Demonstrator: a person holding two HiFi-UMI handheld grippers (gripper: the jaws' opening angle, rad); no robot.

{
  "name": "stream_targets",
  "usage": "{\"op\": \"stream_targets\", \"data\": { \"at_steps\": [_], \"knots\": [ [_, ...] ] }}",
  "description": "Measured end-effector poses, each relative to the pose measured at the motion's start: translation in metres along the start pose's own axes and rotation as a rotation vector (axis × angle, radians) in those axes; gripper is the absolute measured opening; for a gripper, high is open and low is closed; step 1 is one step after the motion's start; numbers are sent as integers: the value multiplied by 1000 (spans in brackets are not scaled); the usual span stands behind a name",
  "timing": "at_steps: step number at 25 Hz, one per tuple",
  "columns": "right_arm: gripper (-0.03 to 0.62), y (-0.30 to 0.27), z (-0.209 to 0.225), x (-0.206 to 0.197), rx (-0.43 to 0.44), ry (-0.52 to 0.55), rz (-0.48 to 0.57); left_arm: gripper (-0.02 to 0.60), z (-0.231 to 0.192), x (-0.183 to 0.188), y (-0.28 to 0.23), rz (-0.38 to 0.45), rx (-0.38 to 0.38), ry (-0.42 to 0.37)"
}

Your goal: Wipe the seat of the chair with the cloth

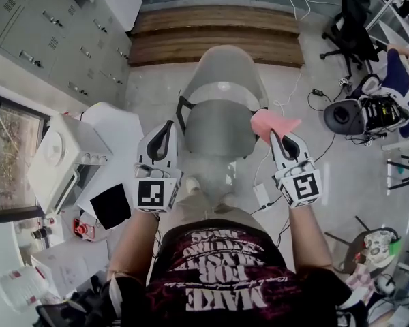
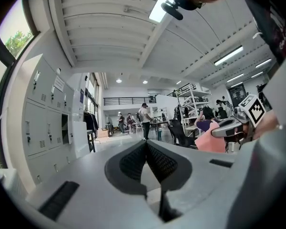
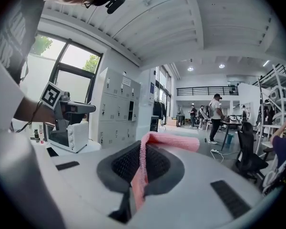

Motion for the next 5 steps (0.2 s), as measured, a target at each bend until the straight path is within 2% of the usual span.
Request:
{"op": "stream_targets", "data": {
  "at_steps": [5],
  "knots": [
    [8, -13, -11, 1, -12, -24, -3, 5, -14, -3, -3, -7, -19, 5]
  ]
}}
Point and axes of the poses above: the fingertips, and each gripper's own axes: y backward along the fingers, z to its right, x out of its top, the point moved 9 cm from there along y, backward along the fingers, and after that the axes turned 14 degrees about z, right-handed, at the moved point
